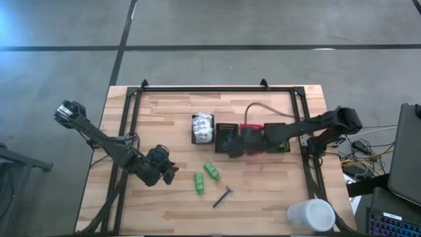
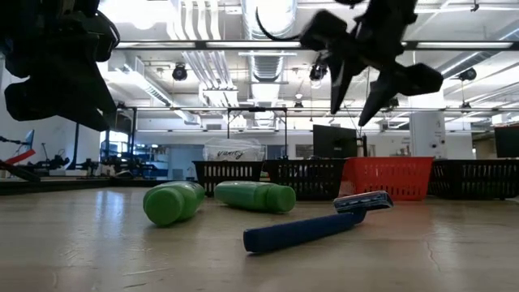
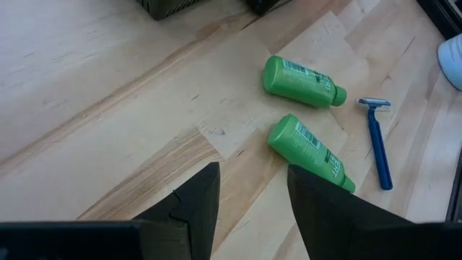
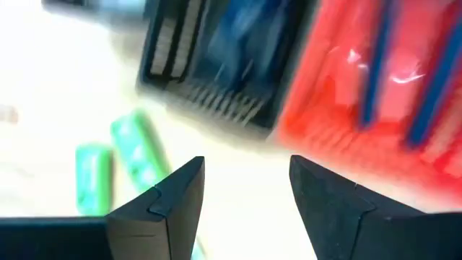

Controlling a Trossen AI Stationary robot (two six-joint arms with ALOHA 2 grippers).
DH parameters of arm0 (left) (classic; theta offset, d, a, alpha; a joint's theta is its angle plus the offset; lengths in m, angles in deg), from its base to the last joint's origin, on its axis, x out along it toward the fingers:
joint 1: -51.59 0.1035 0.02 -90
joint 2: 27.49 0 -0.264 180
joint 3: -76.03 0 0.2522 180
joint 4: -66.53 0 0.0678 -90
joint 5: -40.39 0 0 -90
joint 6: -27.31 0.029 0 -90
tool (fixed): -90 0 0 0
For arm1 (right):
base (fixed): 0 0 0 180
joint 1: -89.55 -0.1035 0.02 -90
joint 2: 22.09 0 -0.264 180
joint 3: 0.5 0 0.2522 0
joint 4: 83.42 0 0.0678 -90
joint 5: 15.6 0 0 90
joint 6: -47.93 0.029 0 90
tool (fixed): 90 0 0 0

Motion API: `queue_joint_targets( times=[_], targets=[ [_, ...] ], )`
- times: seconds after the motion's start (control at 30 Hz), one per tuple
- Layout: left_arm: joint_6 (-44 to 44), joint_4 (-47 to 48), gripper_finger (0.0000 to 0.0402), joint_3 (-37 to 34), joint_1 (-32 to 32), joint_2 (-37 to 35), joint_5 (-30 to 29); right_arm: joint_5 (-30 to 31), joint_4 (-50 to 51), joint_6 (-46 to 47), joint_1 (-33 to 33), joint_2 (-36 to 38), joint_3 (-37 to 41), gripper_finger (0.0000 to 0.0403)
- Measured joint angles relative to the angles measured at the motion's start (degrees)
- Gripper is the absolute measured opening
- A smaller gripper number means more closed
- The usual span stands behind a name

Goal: Pick & Place Travel size toiletries
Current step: Put the blue razor into the red bin

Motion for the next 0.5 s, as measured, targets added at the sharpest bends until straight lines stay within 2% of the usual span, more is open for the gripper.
queue_joint_targets(
  times=[0.23, 0.5],
  targets=[
    [0.2, 0.0, 0.0168, 0.0, 0.0, 0.0, 0.0, -3.7, -0.2, 10.1, -10.7, -14.2, -11.9, 0.0181],
    [2.0, 0.0, 0.0168, 0.0, 0.0, 0.0, 1.3, -3.4, 2.1, 23.8, -17.1, -28.9, -25.1, 0.0172]
  ],
)
